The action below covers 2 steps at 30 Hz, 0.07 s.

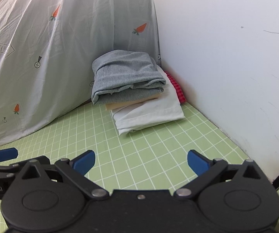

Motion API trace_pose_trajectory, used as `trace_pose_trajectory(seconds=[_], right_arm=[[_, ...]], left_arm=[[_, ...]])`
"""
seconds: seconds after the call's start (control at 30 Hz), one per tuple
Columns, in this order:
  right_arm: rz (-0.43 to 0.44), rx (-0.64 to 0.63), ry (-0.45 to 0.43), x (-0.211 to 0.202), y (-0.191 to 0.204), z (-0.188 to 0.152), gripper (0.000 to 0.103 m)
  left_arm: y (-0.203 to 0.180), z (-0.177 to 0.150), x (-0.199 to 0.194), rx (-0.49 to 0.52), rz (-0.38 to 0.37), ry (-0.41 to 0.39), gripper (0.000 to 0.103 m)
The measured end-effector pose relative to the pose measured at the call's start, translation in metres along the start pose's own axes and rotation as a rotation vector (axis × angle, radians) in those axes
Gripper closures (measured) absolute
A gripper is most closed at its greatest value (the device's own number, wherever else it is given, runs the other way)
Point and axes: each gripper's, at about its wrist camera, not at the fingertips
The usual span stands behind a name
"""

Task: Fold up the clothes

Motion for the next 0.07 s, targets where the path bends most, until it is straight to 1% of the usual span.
trace_pose_trajectory(seconds=[0.07], right_arm=[[-0.001, 0.003, -0.005, -0.0018, -0.001, 0.0001, 0.0]], left_arm=[[-0.0016, 0.0007, -0.0009, 0.005, -0.007, -0.008, 0.0]])
Point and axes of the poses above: each gripper's, at about its wrist camera, not at the fingertips, and x roughly the way its jaws point, y to its left, z to its top, and after that the axes turned 13 degrees about -y, right-handed
